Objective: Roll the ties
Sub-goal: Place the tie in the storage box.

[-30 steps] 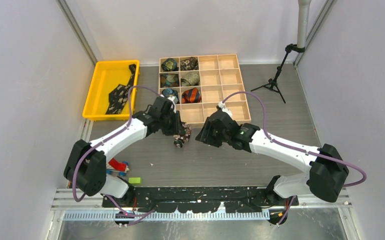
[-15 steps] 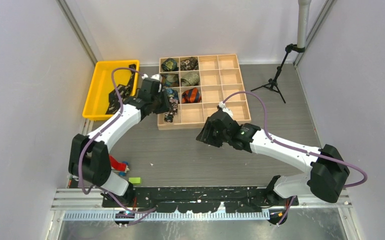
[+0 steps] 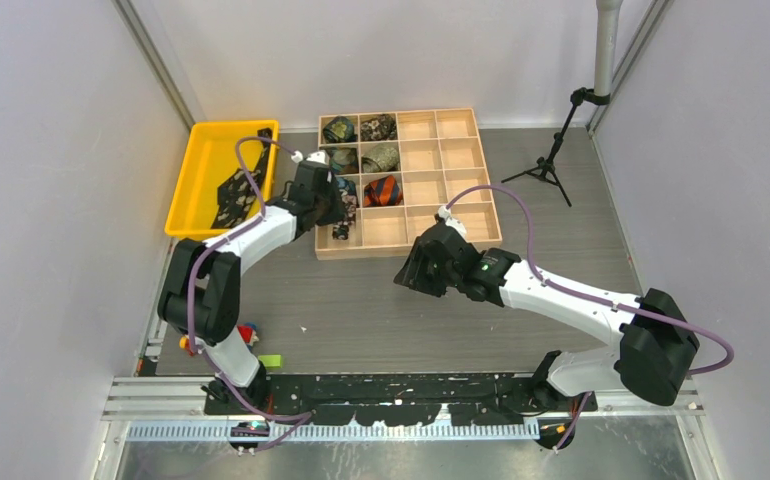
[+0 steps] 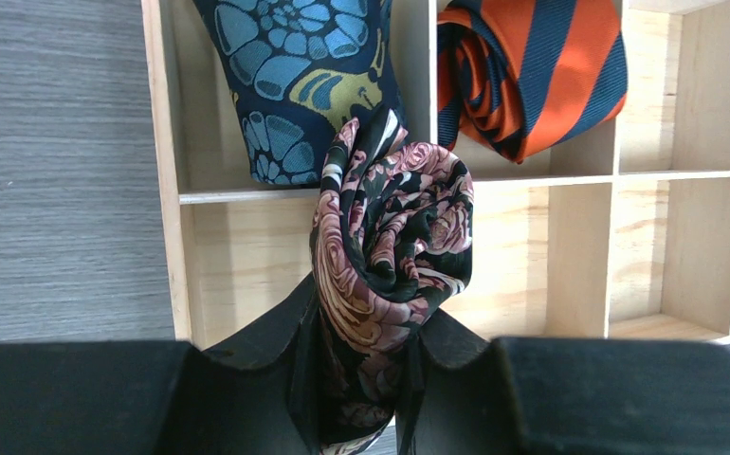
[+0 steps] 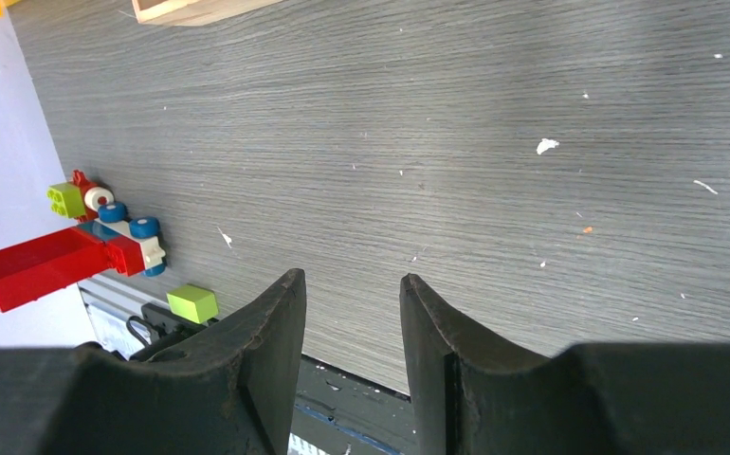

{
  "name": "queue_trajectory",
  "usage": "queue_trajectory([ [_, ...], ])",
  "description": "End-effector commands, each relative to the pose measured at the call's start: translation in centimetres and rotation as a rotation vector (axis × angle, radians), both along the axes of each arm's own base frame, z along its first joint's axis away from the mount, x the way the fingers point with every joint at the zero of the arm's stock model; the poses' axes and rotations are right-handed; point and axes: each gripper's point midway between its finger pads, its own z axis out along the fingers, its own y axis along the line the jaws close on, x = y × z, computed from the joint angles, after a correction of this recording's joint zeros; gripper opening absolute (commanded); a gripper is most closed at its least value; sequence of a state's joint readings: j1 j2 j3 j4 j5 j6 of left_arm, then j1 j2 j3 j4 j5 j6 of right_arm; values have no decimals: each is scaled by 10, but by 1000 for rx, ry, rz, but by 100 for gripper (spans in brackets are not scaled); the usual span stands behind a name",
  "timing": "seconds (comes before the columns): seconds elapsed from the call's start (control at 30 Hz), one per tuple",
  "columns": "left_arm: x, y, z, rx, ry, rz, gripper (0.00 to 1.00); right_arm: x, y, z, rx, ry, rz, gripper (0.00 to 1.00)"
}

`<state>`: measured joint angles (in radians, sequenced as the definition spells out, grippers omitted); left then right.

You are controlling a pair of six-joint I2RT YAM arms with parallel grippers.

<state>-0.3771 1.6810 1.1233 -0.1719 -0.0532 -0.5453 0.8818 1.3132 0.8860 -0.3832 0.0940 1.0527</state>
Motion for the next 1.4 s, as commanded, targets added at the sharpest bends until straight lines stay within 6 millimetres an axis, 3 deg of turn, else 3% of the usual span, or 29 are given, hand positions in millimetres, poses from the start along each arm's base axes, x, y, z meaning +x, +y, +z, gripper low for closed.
queue_trajectory([
  [0.0,15,2,10,-24,-86,35,20,1,1,10,27,-29,0,46],
  [0.23,17,4,-1,-47,-134,57,21,2,6,9,32,-21,8,46],
  [0.37,8,2,-11,-72,-100,59,22,1,5,8,31,-19,8,45],
  [0.67,-26,7,-36,-80,14,67,49,1,9,6,38,-10,12,45],
  [0.9,-43,7,-53,-76,102,60,54,2,10,6,44,-8,10,45],
  [1.03,-47,5,-47,-74,124,45,59,1,9,6,45,-8,10,45],
  [1.2,-46,12,-29,-29,114,43,97,1,9,7,48,-11,10,45],
  [1.37,-44,20,1,8,68,41,100,4,8,16,33,-35,19,46],
])
